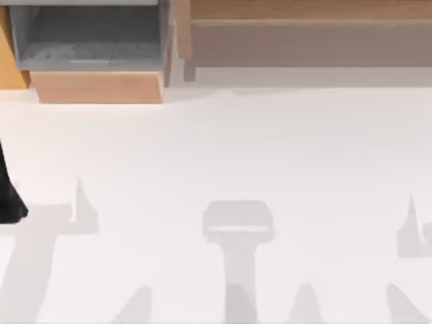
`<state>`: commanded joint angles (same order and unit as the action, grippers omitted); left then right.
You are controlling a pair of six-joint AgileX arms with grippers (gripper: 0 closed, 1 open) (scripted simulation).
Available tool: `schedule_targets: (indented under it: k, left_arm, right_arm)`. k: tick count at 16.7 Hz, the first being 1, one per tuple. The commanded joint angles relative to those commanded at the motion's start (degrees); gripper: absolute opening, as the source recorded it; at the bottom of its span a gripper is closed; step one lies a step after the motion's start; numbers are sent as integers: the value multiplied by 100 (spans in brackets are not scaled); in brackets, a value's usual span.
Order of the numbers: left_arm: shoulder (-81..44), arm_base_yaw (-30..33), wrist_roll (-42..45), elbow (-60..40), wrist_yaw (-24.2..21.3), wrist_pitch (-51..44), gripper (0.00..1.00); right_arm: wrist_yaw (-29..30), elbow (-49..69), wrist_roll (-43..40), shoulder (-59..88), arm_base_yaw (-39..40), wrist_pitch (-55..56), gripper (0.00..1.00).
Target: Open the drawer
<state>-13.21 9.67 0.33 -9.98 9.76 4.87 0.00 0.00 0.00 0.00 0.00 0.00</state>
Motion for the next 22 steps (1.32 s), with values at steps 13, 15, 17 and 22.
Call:
schedule_targets:
  k: [13,15,17,22]
  left_arm:
    - [-3848,2479,54,-2513,2435,1221,100]
    - [-3848,2479,54,-2513,2435,1221,100]
    - [-3826,2458,52,-2491,2421,1211,100]
    - [-4442,1849,667,-2616,1822,1647,100]
  right_arm:
    - [0,0,0,0,0,0,100]
    - [0,0,0,0,0,0,100]
    - [0,0,0,0,0,0,100]
    - [0,0,0,0,0,0,100]
